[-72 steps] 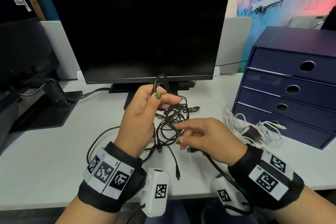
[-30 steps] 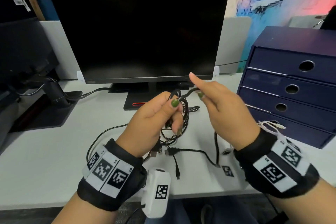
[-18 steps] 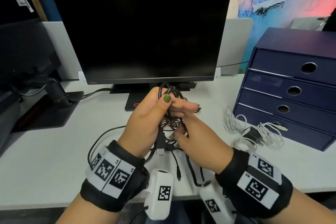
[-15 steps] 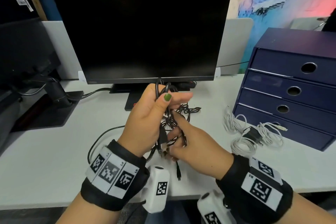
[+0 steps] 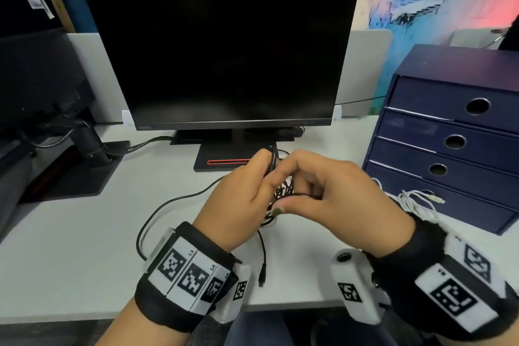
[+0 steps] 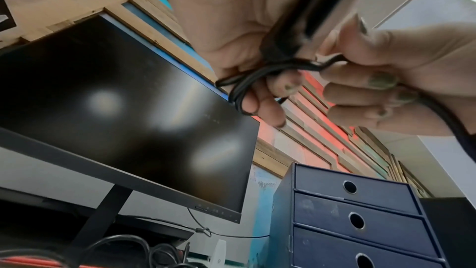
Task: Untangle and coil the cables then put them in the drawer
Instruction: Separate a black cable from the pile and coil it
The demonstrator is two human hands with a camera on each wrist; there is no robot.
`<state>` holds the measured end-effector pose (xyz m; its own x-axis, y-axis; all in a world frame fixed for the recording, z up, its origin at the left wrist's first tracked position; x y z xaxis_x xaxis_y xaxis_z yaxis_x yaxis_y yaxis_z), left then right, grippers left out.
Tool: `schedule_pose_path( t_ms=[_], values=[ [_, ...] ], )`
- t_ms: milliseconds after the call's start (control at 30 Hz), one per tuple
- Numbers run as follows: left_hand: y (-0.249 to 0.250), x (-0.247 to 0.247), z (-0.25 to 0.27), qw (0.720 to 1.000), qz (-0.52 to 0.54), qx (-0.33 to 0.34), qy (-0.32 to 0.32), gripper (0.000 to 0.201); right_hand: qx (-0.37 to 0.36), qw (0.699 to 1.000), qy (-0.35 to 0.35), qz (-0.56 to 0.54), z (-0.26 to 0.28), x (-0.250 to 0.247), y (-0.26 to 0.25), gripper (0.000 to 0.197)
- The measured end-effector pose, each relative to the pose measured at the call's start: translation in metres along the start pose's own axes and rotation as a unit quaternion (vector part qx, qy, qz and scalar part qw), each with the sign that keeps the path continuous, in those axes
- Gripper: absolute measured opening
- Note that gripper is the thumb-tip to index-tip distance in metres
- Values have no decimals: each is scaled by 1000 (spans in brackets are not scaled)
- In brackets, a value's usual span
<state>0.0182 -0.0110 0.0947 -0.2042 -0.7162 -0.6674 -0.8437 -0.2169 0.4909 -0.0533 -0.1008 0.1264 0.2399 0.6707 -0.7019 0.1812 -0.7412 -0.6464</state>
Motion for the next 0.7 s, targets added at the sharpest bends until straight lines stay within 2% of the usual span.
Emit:
schedule_pose_path(
  t_ms=[100,167,233,300,400,467,567,700],
  values=[
    [3,-3,3,999,34,19,-4,43,-41,998,-27,-46,-1,-11,-1,27],
    [9,-4,4,998,54,30,-26,37,-84,996,27,-4,-2,-22,0,23],
    [13,-1,4,996,55,29,-65,34,-122,984,102,76,-2,-30,1,12],
    [12,0,4,995,40,16,-91,32,-145,968,148,139,-3,-34,1,15],
    [11,-9,3,997,27,15,-69,21,-175,953,173,175,-2,-30,4,20],
    [10,-16,3,998,51,6,-38,25,-184,950,187,171,-2,-28,8,24],
    [9,-18,4,991,132,2,-24,29,-202,931,225,206,-1,-23,11,32],
    [9,-17,6,965,263,-15,-2,27,-214,906,262,255,3,-13,12,38]
  ],
)
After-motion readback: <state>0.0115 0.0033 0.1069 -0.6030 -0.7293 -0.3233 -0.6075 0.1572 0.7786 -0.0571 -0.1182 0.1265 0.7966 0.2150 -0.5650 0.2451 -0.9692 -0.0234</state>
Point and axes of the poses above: each hand's wrist, its own z-axis away from the middle knuckle, its own x-axis out of the palm, y = z × x, the point moved 7 cm from there along -z, towards the middle knuckle, and after that the axes turned 7 degrees about x, right-handed, at the moved point
